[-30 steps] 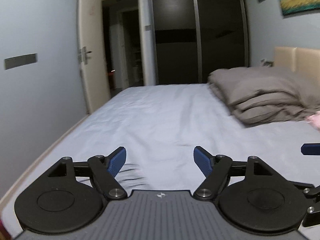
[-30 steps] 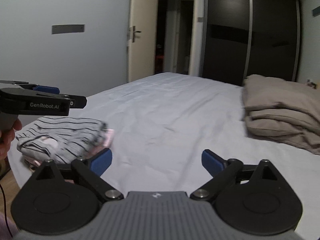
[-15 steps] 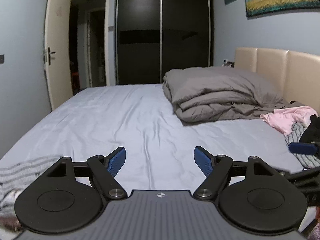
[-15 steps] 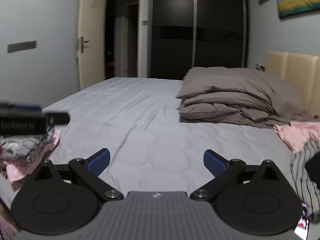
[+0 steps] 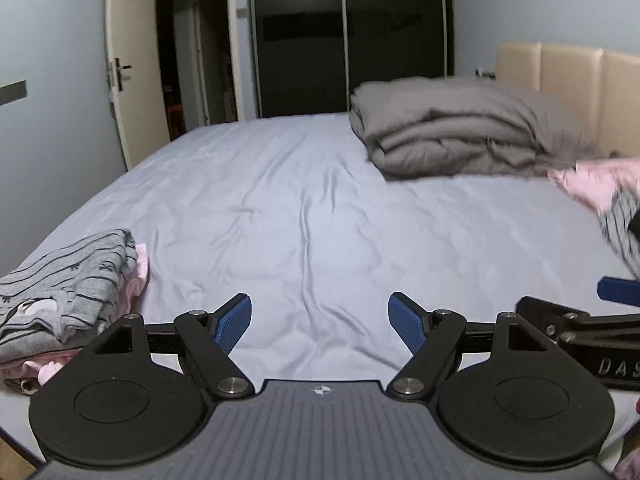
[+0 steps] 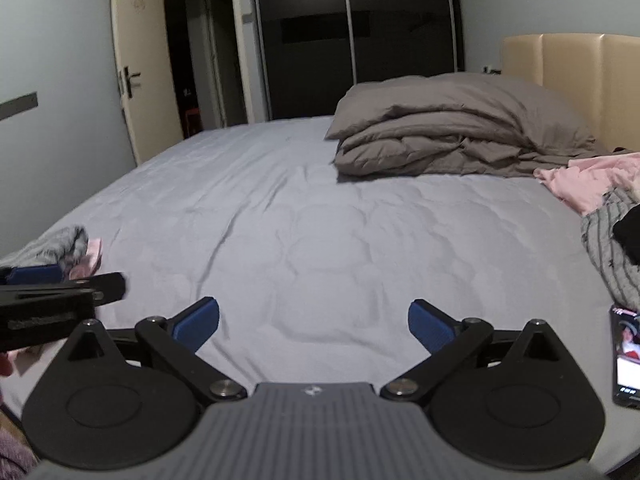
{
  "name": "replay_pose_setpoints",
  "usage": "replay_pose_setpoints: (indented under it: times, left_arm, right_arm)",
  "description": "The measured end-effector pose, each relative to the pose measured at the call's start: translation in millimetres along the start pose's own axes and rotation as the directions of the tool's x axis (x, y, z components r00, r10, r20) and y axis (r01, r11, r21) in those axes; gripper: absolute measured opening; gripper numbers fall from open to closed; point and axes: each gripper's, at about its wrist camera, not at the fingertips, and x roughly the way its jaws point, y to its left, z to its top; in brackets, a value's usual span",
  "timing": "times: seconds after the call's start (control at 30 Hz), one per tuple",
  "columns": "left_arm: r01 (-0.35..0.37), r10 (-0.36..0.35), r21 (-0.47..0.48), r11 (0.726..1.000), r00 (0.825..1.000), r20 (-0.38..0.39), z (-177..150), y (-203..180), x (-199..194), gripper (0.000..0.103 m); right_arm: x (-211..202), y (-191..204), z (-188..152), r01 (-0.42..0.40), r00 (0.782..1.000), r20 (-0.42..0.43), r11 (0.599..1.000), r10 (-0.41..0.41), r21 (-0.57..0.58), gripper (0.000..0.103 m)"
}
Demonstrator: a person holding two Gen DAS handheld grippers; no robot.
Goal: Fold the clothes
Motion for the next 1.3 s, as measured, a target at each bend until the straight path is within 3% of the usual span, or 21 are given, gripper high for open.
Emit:
replay_pose_setpoints:
  times: [0.17,0.33,0.53,0.9,1.3]
  left_arm:
    - [-0.012,0.013,0.013,1.0,0.998,-0.069,-7.2,-6.1,18.4,0.075]
    - [-0.029,0.027,-0.016,0.999,0.992,-0.12,-10.1,-2.1,28.7,0.075]
    - [-0.037,0.03,-0.042,0.998,0.987,-0.158,-12.8,0.8,30.8,0.075]
    - [-0.028,0.021,-0.038,0.999,0.985,-0.17,-13.4,-4.0,19.5,0.075]
    - [-0.007,0.006,-0.015,1.0,0.993,-0.12,-11.5,-10.5,6.4,0.075]
  right_arm:
    - [9.8,2.4,-7.6,-0.015,0.999,-0.032,1.0,0.014,-0.027,0.102]
    - [19.0,-2.7,-12.2,-0.024,0.994,-0.102,1.0,0.026,0.021,0.102]
    - [19.0,-1.7,-8.0,-0.008,0.995,-0.102,0.999,0.012,0.041,0.102]
    - [11.7,1.7,2.2,0.011,0.999,-0.041,1.0,-0.011,0.013,0.102]
    - [1.1,2.5,9.6,0.017,1.0,0.007,1.0,-0.017,-0.009,0.102]
